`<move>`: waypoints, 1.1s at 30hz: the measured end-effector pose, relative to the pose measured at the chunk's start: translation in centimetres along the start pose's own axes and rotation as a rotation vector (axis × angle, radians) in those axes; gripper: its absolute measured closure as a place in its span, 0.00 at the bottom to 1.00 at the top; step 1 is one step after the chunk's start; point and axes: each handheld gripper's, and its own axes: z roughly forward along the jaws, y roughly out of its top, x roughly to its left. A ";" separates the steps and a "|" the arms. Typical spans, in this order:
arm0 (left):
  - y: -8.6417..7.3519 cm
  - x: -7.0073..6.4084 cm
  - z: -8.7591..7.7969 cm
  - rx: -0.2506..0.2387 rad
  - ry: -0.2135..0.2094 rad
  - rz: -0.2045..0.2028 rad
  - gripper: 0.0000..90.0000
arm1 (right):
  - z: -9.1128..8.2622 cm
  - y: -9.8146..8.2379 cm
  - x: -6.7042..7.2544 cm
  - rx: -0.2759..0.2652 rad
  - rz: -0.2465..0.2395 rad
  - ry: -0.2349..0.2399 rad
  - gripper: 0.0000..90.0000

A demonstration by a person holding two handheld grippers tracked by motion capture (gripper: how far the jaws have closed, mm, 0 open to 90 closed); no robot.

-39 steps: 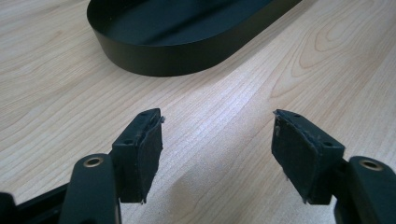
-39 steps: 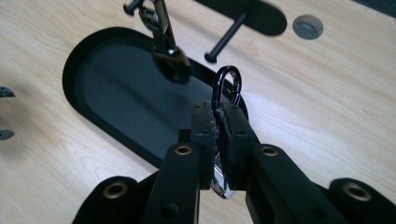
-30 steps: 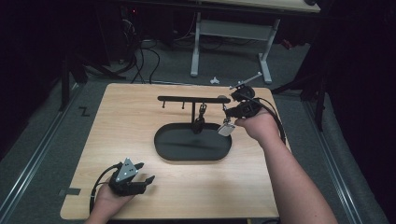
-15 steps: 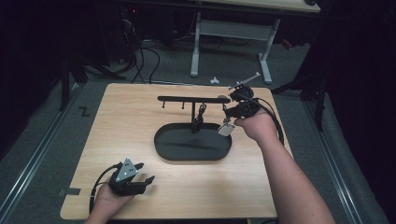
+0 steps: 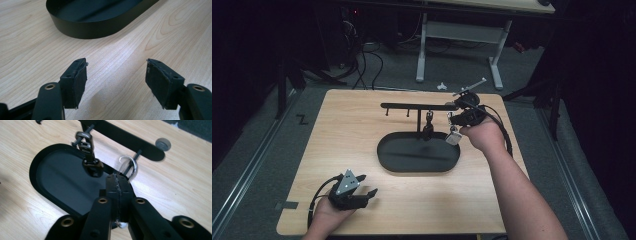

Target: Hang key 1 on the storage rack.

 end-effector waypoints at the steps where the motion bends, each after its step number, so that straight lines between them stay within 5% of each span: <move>1: 0.0 0.0 0.0 -0.003 0.001 -0.001 0.38 | 0.0 0.1 0.1 0.000 0.002 -0.007 1.00; 5: 0.0 0.0 -0.1 -0.001 0.000 0.002 0.38 | 0.5 0.4 0.0 0.012 0.008 -0.034 1.00; 20: 0.0 0.1 0.0 -0.006 0.003 -0.001 0.38 | 0.1 -0.6 -0.2 0.007 0.009 -0.015 0.99; 33: 0.0 0.0 0.0 -0.016 0.005 -0.011 0.38 | 1.9 -5.7 -1.5 0.005 0.036 0.010 0.83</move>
